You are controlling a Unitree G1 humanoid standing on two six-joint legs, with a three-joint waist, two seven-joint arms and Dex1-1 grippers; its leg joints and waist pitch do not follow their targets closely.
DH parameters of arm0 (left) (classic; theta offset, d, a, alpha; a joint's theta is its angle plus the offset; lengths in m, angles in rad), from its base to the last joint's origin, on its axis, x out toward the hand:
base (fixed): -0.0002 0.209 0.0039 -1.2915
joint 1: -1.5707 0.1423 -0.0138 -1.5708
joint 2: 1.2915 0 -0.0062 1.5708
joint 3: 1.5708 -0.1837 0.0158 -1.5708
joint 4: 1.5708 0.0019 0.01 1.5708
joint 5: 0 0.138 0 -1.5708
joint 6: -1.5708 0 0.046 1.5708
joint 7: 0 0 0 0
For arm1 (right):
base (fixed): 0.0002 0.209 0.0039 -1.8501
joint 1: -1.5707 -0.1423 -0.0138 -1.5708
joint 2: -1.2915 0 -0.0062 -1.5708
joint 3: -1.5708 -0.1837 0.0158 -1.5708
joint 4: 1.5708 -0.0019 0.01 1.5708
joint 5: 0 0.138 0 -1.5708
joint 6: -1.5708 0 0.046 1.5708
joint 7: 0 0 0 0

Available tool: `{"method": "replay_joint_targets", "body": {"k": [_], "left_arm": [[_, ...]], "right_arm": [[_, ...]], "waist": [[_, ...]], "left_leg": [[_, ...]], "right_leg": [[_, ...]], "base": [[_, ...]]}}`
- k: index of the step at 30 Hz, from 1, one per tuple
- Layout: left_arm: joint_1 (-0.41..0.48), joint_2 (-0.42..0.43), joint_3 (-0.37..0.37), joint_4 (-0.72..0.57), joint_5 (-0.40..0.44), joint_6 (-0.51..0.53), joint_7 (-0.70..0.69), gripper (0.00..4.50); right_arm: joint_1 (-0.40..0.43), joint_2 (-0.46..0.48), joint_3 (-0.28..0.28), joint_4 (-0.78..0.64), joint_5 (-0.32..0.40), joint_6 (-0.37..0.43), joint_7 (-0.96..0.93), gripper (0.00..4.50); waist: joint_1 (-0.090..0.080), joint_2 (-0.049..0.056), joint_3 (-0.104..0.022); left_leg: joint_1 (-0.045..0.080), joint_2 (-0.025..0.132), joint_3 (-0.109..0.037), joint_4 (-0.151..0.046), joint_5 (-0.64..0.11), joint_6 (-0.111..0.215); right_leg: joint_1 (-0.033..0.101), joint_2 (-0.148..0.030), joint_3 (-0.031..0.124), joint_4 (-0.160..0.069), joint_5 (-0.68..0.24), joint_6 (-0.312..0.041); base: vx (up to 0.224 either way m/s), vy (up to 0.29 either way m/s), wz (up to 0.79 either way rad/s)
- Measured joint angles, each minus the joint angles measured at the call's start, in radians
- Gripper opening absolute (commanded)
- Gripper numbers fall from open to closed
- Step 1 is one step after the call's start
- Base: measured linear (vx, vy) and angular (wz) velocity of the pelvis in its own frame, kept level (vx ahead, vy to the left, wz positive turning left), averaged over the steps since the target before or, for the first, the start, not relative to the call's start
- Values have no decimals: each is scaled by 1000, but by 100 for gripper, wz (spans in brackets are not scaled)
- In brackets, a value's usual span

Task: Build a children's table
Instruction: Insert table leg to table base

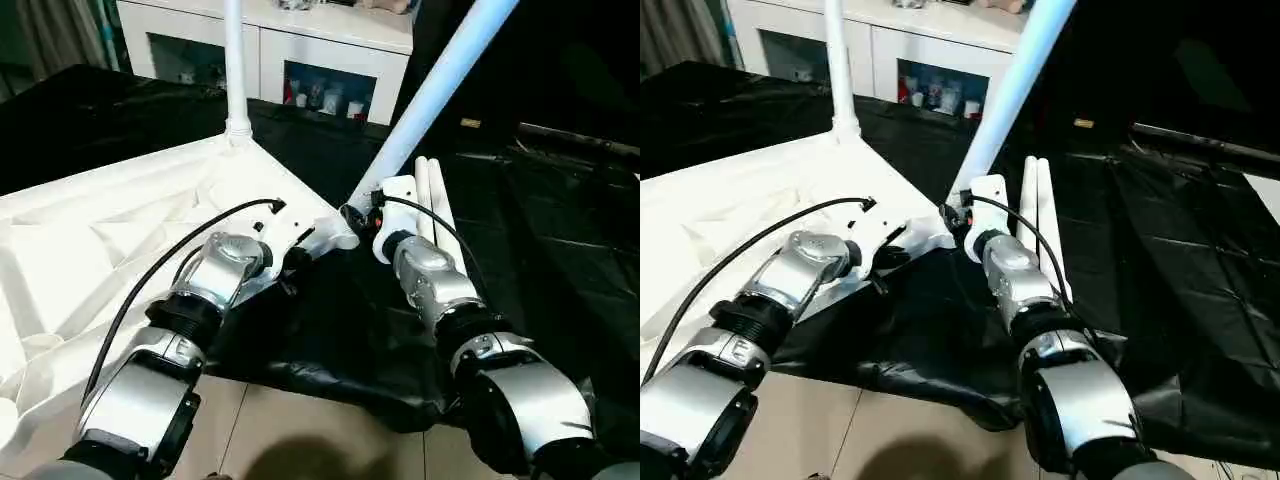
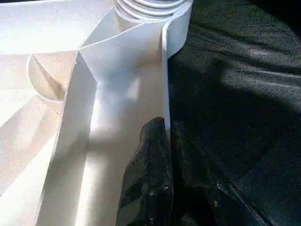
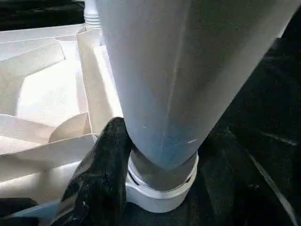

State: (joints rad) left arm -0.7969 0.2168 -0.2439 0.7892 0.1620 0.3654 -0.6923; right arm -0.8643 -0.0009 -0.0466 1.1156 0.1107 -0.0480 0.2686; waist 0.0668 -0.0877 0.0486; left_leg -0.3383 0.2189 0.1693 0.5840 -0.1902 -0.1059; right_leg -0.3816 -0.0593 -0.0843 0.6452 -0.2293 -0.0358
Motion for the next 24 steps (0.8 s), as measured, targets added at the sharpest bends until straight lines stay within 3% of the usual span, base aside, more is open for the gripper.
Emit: {"method": "replay_joint_targets", "body": {"k": [5,8,11,14,17,19,21,22,23,24], "left_arm": [[35,75,-36,-51,9,-102,-91,0],[53,145,-52,-58,11,-232,-173,0],[53,177,-65,-43,17,-355,-215,0],[50,186,-65,-24,24,-406,-215,57],[45,183,-30,-23,-12,-449,-219,64],[42,186,-20,-29,-26,-460,-220,95],[42,186,-7,-35,-41,-476,-220,99],[42,184,3,-39,-53,-478,-221,128],[42,183,17,-42,-70,-479,-221,128],[40,171,67,-49,-124,-466,-234,144]], "right_arm": [[3,-47,17,-24,-5,-1,155,183],[16,-88,19,-94,17,40,273,183],[42,-125,24,-174,49,83,355,182],[44,-150,22,-219,61,105,386,182],[43,-173,12,-260,84,115,423,182],[43,-177,10,-281,91,120,440,182],[43,-178,2,-295,92,126,450,182],[44,-178,-1,-303,93,131,453,182],[47,-178,-3,-317,96,137,457,182],[54,-183,-3,-352,114,153,468,182]], "waist": [[-6,3,2],[-5,3,3],[-1,2,4],[2,2,4],[2,-4,6],[0,-4,6],[-4,-4,6],[-5,-3,7],[-5,-3,7],[-5,-3,7]], "left_leg": [[-11,1,0,-1,0,0],[-13,1,0,-3,3,6],[-27,1,0,0,6,13],[-28,0,2,2,4,17],[-29,2,2,3,4,17],[-28,2,2,3,4,16],[-28,2,2,4,5,16],[-28,2,2,4,5,15],[-28,2,2,4,6,15],[-28,2,3,4,6,14]], "right_leg": [[-5,1,-1,0,-1,0],[-12,1,-1,0,-2,-1],[-22,1,-1,0,-2,-1],[-23,0,-1,0,-2,-1],[-24,1,-2,1,-2,-1],[-24,1,-1,1,-1,-1],[-24,1,-1,1,-1,-1],[-24,1,-1,1,-1,-1],[-24,1,-1,2,-1,-1],[-24,1,-1,2,-1,-1]], "base": [[0,0,0],[0,0,0],[0,0,0],[0,0,0],[0,0,0],[0,0,0],[0,0,0],[0,0,0],[0,0,0],[0,0,0]]}}
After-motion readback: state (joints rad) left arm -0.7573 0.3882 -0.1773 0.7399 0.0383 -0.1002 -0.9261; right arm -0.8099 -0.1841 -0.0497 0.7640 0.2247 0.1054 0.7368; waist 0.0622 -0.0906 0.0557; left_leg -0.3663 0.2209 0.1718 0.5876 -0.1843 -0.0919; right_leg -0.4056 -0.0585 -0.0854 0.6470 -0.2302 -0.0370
